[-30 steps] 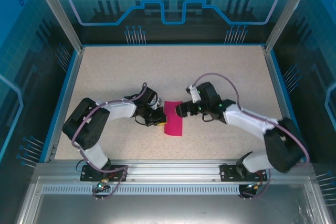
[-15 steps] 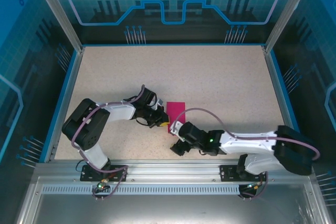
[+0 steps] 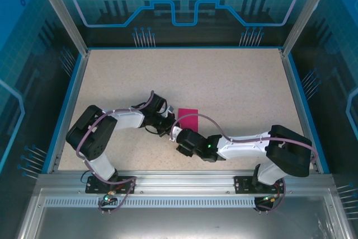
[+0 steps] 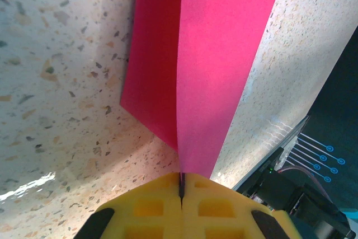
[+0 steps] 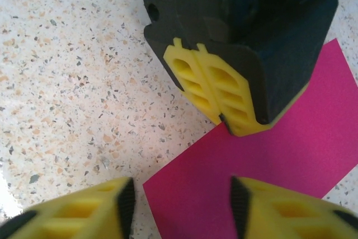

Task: Fold a paper plane with a square sheet of paper (fold left side to right side)
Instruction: Third fold the triangle at the center of the table.

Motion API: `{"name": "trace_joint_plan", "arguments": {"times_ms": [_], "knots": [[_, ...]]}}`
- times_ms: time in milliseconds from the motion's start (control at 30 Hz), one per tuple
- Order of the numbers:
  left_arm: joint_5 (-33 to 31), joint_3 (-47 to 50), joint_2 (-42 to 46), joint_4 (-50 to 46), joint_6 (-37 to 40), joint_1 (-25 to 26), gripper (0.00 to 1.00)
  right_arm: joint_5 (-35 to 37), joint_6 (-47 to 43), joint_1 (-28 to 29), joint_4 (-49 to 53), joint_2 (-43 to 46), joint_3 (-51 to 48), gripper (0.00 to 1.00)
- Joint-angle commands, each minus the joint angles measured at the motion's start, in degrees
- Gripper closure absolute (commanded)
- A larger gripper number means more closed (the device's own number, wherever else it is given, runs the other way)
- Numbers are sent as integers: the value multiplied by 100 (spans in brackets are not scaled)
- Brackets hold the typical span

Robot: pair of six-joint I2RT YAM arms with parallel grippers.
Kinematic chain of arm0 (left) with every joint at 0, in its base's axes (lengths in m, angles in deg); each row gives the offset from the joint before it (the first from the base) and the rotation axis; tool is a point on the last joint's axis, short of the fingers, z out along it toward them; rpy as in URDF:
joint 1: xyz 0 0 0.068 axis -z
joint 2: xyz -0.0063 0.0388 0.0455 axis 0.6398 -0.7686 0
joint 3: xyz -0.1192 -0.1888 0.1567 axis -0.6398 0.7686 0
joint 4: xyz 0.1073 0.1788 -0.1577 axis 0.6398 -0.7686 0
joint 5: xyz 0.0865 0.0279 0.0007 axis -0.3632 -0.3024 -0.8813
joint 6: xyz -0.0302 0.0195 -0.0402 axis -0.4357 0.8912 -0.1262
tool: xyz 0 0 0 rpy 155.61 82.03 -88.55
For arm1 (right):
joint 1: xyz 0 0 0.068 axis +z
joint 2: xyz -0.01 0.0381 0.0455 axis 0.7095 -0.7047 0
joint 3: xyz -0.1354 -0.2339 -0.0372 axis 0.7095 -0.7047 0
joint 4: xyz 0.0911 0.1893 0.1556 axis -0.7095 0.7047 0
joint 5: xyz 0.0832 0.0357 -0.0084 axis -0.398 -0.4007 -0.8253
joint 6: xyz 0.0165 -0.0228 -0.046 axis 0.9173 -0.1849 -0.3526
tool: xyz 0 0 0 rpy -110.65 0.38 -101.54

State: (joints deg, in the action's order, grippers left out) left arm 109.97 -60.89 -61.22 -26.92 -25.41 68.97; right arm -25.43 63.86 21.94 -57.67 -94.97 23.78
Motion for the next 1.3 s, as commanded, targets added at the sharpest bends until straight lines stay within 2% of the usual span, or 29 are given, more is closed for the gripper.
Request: {"name": "trace_joint_plan", "arguments": {"times_ms": [0, 67, 133, 200, 367, 467, 533, 633, 767, 833, 1067, 1267], "knots": [[174, -11, 123, -120, 4, 23, 100, -57, 2, -12, -78, 26, 104, 68], [141, -25, 114, -189, 76, 31, 100, -255, 15, -83, -46, 103, 84, 86], [79, -70, 131, -336, 200, 23, 100, -511, 32, -163, 15, 189, 59, 99], [-45, -123, 187, -548, 375, 13, 95, -779, 54, -248, 92, 257, 38, 100], [-332, -290, 502, -1213, 918, -155, 63, -1526, 167, -518, 246, 320, 24, 100], [-542, -507, 786, -1741, 1308, -347, 55, -1817, 251, -663, 307, 303, 24, 100], [-592, -662, 922, -1955, 1496, -473, 54, -1967, 294, -735, 326, 289, 36, 100], [-445, -918, 897, -1932, 1678, -513, 62, -2093, 341, -813, 334, 242, 51, 100], [33, -1418, 211, -1731, 1887, -496, 78, -2189, 408, -876, 298, 164, 80, 100], [99, -1690, -189, -1678, 1930, -487, 82, -2262, 433, -903, 300, 119, 111, 100], [177, -2607, -1378, -1813, 2260, -336, 86, -2376, 528, -970, 322, -3, 191, 100], [20, -2967, -1994, -2004, 2442, -259, 89, -2604, 652, -1117, 353, -22, 227, 100]]}}
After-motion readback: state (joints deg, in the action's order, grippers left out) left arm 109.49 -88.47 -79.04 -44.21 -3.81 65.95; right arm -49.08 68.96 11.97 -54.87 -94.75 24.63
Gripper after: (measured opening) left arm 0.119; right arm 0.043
